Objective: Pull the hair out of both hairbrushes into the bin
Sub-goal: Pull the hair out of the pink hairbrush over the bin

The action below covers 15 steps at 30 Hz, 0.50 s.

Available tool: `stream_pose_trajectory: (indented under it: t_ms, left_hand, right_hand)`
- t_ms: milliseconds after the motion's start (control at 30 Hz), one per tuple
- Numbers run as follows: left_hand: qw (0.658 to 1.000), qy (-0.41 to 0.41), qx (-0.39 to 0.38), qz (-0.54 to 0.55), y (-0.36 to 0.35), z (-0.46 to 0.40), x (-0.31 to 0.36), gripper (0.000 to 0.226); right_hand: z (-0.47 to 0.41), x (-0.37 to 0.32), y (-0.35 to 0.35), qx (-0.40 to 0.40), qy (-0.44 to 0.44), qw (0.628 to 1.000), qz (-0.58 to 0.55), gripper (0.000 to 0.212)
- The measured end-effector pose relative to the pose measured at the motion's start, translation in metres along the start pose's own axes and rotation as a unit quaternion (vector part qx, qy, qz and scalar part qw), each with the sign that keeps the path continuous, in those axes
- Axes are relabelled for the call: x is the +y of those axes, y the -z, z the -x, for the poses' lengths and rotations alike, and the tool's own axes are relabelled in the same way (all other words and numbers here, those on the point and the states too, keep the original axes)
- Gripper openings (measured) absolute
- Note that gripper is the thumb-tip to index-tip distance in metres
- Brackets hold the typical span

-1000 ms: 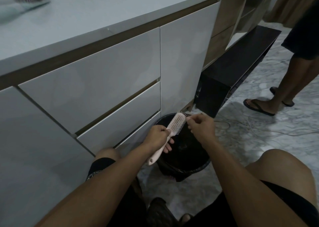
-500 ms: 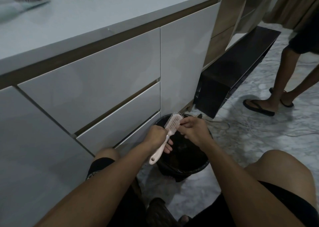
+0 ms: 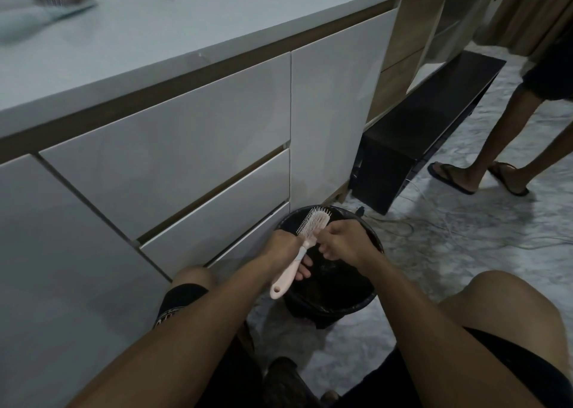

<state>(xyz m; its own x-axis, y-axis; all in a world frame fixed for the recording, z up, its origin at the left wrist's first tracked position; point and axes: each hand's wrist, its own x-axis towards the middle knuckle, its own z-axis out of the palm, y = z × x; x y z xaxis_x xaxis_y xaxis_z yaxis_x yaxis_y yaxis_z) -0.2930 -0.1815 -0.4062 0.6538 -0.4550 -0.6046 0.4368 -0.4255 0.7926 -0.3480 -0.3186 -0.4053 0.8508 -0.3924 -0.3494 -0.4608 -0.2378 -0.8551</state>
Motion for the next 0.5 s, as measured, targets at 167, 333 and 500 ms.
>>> stream_pose_trajectory:
  t_ms: [167, 333, 500]
  left_hand:
    - [1.0, -0.002, 0.005, -0.006, 0.0, -0.002, -0.003, 0.029]
    - [0.999, -0.014, -0.01, -0.034, 0.002, -0.001, -0.003, 0.029]
    - [0.997, -0.011, -0.027, -0.068, 0.002, 0.003, -0.001, 0.033]
  right_hand:
    - [-0.009, -0.003, 0.009, 0.1, -0.035, 0.989, -0.099, 0.033]
    - [-0.01, 0.002, 0.01, 0.09, -0.094, 0.991, -0.032, 0.041]
    - [-0.008, 0.004, 0.01, 0.072, -0.109, 0.99, -0.06, 0.037]
